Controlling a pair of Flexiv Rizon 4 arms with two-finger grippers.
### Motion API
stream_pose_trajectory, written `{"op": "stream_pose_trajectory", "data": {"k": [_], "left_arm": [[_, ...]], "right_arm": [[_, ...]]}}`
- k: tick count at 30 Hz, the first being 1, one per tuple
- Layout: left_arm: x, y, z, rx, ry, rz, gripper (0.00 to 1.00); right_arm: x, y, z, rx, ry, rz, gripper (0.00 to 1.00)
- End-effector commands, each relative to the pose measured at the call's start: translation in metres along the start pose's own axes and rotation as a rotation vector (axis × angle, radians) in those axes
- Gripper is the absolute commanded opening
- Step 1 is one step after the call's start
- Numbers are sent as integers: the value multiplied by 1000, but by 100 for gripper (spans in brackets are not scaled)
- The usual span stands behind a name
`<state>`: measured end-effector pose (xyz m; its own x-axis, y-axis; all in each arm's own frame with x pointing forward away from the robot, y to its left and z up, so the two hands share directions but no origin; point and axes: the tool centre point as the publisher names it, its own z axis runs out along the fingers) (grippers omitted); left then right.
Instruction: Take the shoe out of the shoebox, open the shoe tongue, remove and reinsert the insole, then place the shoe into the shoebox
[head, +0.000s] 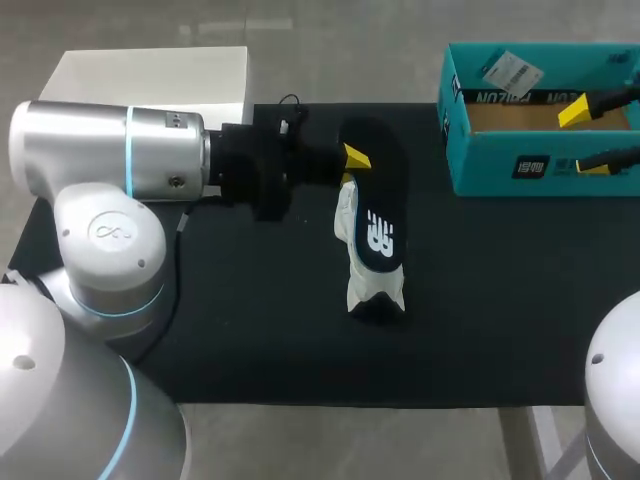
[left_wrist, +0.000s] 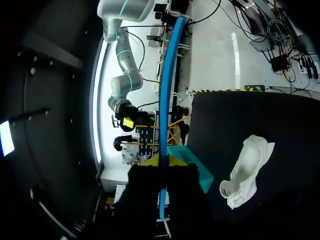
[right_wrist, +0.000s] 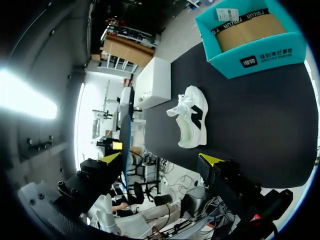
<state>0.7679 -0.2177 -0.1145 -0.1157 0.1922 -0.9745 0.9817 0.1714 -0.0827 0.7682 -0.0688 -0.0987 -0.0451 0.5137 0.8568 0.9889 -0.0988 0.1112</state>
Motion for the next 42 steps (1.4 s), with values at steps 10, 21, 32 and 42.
{"op": "stream_pose_trajectory", "data": {"k": [10, 21, 32, 42], "left_arm": [[-2, -2, 7, -16, -20, -20, 0], [-2, -2, 7, -16, -20, -20, 0], [-2, -2, 7, -16, -20, -20, 0], [0, -2, 8, -9, -12, -46, 0]], "right_arm": [[5, -22, -19, -102, -35, -2, 100], [5, -22, -19, -102, -35, -2, 100], [5, -22, -19, -102, -35, -2, 100], [5, -22, -19, -102, -35, -2, 100]]}}
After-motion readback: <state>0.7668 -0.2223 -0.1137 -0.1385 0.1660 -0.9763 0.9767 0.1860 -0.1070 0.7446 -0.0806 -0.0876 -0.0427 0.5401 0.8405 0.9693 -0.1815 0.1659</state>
